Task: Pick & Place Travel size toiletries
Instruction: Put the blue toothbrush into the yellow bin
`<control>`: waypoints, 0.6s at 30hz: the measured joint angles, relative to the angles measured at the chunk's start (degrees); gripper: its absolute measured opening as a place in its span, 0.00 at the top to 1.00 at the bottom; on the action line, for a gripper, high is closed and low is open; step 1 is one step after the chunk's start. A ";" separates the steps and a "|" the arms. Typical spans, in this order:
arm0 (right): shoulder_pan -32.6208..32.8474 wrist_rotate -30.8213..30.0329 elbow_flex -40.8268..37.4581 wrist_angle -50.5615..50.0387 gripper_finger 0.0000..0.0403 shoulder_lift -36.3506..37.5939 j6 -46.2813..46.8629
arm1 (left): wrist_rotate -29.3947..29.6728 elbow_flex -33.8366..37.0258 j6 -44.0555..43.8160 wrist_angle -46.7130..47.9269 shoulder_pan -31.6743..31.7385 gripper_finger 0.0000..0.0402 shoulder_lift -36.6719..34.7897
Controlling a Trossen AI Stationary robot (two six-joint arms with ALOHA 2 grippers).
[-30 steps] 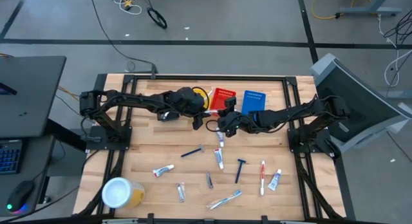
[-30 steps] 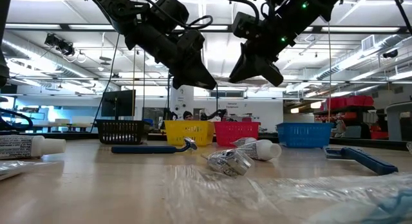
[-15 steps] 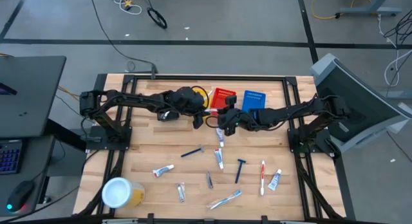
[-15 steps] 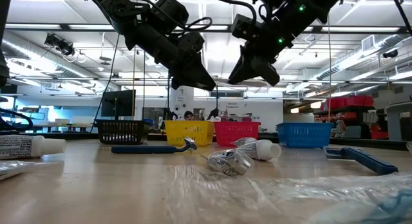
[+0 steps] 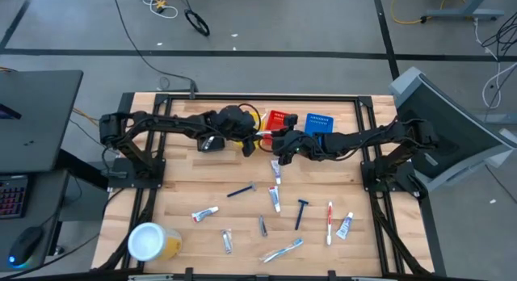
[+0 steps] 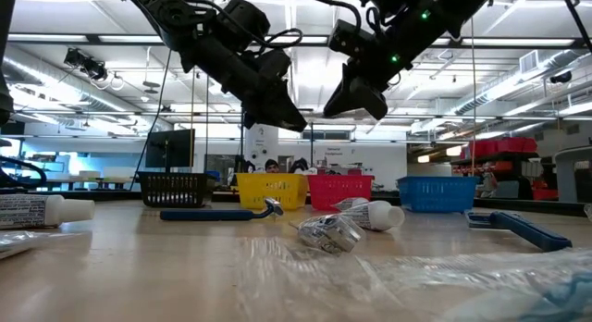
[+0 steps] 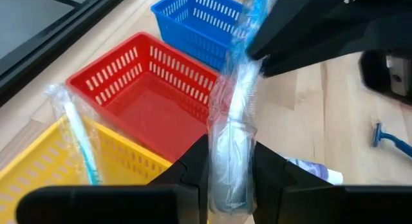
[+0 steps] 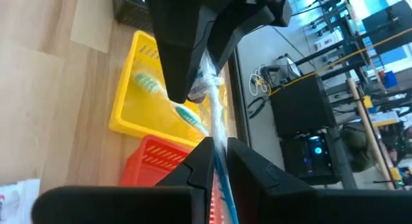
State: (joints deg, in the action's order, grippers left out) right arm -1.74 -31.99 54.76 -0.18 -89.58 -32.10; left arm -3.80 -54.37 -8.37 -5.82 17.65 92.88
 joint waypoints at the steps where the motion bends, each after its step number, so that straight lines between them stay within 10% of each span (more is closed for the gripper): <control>1: -0.08 0.48 0.02 -0.11 0.89 0.01 0.29 | 0.26 0.02 -0.01 0.68 0.24 0.81 0.02; 18: -0.11 1.17 0.02 -0.78 0.89 0.02 7.70 | 16.16 0.06 -6.95 9.63 2.55 0.80 0.11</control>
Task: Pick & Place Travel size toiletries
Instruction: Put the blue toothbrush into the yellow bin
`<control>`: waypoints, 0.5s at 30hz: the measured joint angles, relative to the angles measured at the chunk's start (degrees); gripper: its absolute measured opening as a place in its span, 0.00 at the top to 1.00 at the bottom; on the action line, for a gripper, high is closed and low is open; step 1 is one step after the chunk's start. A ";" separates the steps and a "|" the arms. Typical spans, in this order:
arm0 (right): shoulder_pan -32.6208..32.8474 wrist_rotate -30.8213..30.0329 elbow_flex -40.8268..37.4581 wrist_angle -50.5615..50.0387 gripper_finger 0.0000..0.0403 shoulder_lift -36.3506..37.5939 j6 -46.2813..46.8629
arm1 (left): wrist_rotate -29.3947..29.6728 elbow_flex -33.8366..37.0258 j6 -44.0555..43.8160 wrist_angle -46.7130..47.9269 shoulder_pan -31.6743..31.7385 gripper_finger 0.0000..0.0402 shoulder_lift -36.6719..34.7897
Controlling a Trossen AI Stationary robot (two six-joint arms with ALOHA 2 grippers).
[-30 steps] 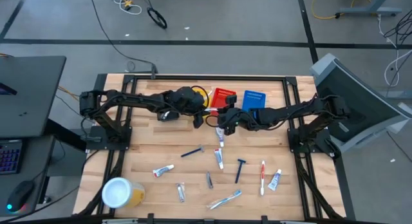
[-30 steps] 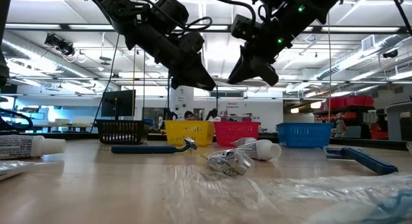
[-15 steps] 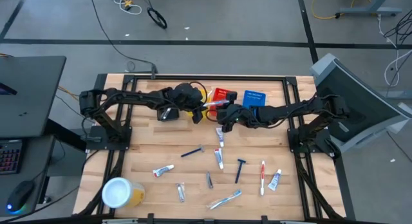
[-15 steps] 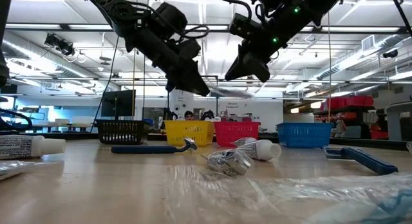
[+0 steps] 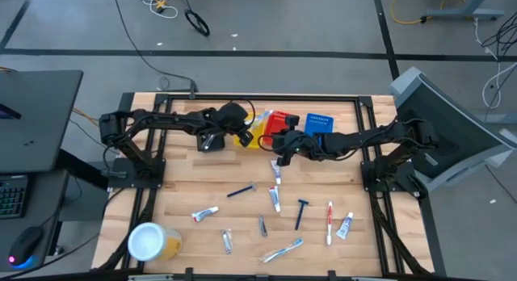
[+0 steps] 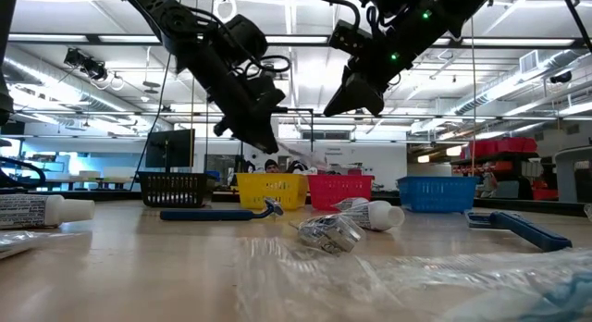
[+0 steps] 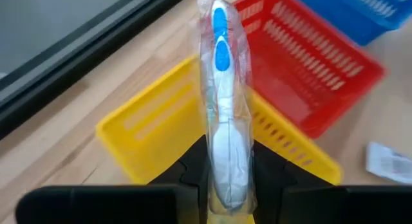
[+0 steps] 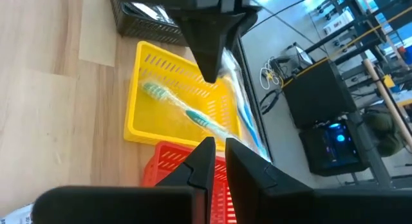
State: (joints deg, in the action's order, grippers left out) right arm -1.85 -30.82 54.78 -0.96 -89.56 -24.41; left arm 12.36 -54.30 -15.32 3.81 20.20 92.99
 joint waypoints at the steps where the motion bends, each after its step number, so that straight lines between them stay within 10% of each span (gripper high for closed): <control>1: 0.00 0.01 0.00 -0.01 0.89 0.00 0.02 | 1.54 0.00 -1.03 0.56 -0.04 0.79 0.00; 15: 0.00 0.03 0.00 -0.06 0.89 0.00 1.50 | 0.19 0.09 0.41 4.64 -0.11 0.69 0.00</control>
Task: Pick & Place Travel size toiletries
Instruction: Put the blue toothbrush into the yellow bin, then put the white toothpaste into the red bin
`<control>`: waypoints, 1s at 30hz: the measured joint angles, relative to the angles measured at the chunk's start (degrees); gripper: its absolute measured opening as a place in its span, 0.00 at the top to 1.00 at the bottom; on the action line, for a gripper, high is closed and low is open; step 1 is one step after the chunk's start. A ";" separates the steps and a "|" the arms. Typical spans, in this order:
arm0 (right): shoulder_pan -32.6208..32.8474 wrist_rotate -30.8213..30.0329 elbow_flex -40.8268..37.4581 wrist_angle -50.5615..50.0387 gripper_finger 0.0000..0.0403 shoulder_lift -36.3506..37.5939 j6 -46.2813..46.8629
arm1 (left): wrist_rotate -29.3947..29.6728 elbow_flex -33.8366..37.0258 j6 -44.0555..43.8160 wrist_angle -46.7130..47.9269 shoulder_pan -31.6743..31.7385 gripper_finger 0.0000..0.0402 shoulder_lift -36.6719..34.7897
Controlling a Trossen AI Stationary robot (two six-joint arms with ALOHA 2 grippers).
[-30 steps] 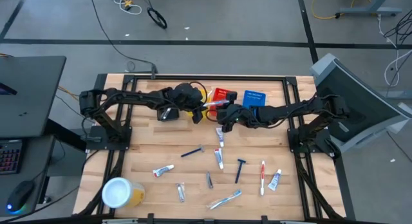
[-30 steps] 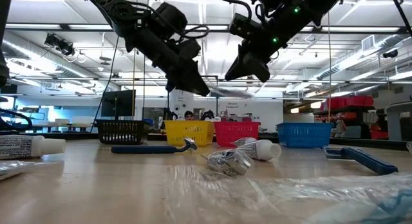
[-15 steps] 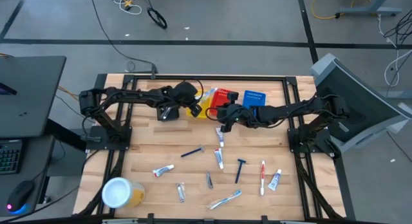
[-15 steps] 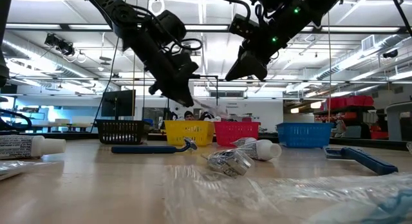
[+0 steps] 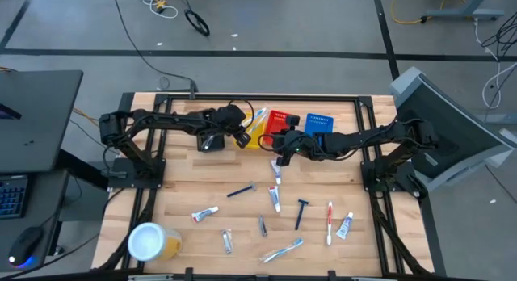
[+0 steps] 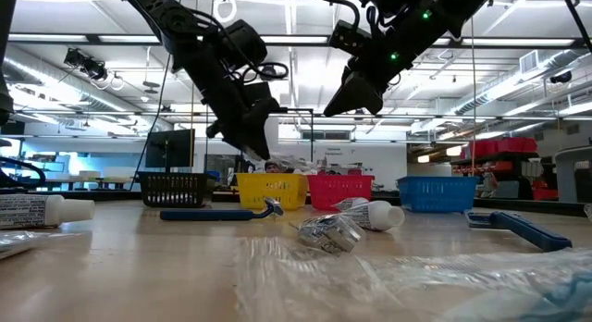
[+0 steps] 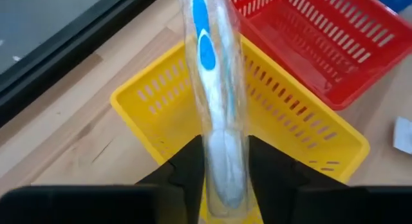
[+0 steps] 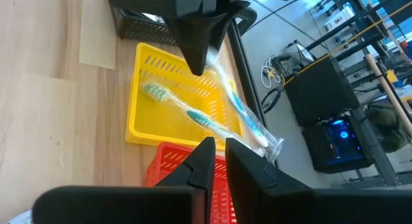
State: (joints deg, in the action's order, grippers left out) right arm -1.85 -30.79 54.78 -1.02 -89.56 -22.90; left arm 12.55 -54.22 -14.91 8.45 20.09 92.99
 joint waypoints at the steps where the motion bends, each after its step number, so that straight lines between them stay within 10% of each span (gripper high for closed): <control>1: 0.00 0.00 0.00 0.00 0.89 0.00 -0.01 | -0.66 0.00 0.09 0.00 0.01 0.67 0.00; 14: -0.02 0.65 0.00 0.00 0.89 0.00 2.38 | -1.20 0.00 1.41 -4.93 -0.12 0.49 0.00; 23: -0.02 17.27 0.00 0.00 0.89 0.00 11.02 | -1.21 0.00 5.10 -9.39 -0.12 0.51 0.00; 30: 0.00 18.99 0.00 0.00 0.89 0.00 13.47 | -1.22 0.00 4.81 -9.46 -0.14 0.51 0.00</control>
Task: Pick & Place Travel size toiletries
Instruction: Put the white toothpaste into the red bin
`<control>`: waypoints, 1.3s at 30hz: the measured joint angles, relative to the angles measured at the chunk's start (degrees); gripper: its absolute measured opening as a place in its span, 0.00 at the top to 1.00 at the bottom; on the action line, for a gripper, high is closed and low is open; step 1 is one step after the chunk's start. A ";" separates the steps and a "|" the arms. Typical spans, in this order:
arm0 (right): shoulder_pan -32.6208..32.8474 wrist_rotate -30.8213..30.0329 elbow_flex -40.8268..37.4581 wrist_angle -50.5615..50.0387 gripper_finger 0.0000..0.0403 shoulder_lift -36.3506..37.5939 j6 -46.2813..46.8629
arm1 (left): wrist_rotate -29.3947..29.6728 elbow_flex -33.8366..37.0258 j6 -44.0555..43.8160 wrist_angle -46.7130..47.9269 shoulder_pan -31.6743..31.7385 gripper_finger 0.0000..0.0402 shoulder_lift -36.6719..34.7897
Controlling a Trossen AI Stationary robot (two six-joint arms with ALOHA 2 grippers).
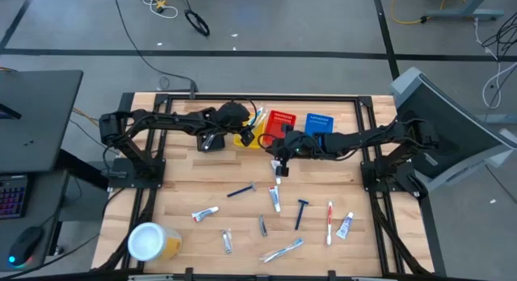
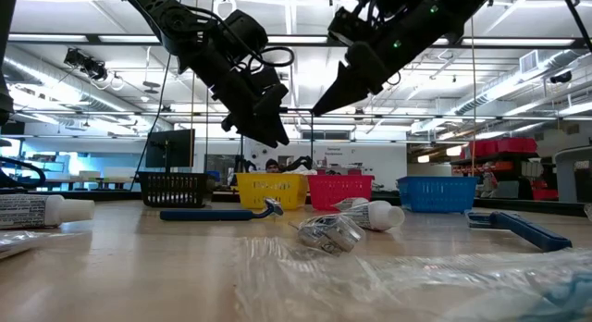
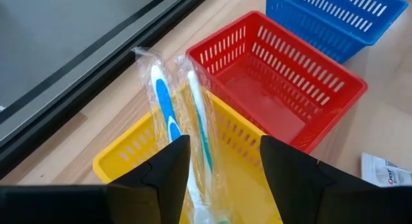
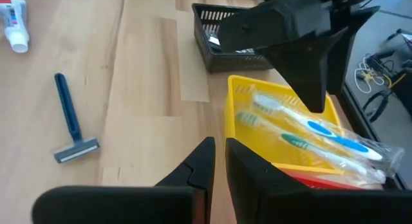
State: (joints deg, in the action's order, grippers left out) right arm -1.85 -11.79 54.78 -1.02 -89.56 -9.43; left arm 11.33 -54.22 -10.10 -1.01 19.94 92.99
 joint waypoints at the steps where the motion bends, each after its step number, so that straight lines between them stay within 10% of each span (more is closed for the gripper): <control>1: -0.02 0.00 0.00 0.00 0.89 0.00 0.00 | 0.01 0.00 -0.02 -0.01 0.00 0.51 0.00; 28: 0.11 -3.21 0.00 2.69 0.88 -0.02 11.06 | 0.00 0.00 -0.40 0.02 0.00 0.52 0.00; 39: 0.11 -2.19 0.00 2.52 0.67 -0.02 9.61 | 0.00 0.00 -0.40 0.02 0.00 0.52 0.00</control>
State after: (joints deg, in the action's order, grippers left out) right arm -1.74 -13.99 54.78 1.50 -89.58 0.18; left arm 11.33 -54.22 -10.50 -0.99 19.94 92.99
